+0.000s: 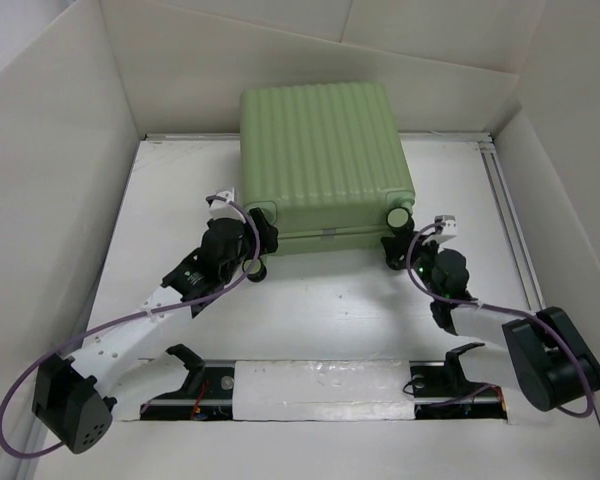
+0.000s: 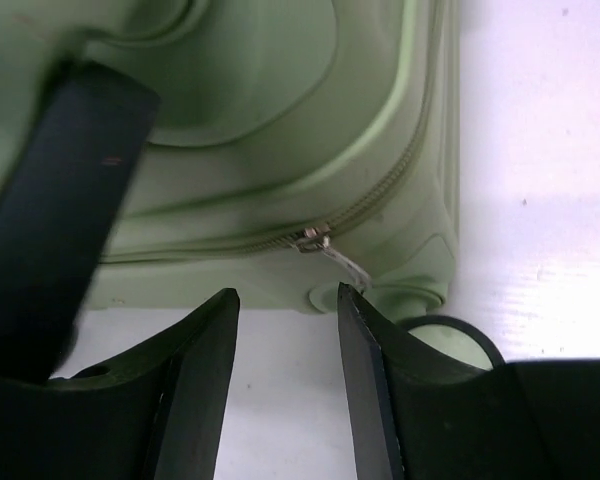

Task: Pack the luggage

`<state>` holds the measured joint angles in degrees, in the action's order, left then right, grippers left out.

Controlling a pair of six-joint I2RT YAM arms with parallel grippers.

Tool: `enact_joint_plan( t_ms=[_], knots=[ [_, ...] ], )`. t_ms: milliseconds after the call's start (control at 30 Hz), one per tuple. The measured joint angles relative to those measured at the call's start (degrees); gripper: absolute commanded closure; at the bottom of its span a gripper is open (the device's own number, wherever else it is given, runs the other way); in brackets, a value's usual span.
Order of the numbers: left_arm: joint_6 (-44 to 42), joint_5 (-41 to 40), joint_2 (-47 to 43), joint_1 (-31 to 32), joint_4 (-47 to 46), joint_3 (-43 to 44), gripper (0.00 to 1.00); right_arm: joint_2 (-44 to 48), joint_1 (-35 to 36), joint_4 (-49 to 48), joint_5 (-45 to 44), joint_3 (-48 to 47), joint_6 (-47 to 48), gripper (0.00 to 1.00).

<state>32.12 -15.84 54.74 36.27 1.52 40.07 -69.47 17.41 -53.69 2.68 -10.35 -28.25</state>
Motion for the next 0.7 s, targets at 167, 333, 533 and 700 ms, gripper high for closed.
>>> enact_joint_plan(
  t_ms=[167, 333, 533, 700],
  knots=[
    [0.1, 0.2, 1.2, 0.0, -0.4, 0.0, 0.58, -1.6, 0.3, -5.3, -2.4, 0.0, -0.2, 0.47],
    [0.1, 0.1, 1.3, 0.0, -0.9, 0.0, 0.72, -3.8, 0.3, -13.7, -8.2, 2.3, -2.2, 0.52],
    [0.1, 0.0, 0.4, 0.0, -0.8, -0.3, 0.72, -4.0, 1.1, -17.3, -13.2, 7.5, -6.9, 0.49],
    [0.1, 0.0, 0.3, 0.0, -0.8, -0.4, 0.79, -1.8, 3.5, -17.5, -17.7, 7.3, -8.5, 0.43]
  ],
)
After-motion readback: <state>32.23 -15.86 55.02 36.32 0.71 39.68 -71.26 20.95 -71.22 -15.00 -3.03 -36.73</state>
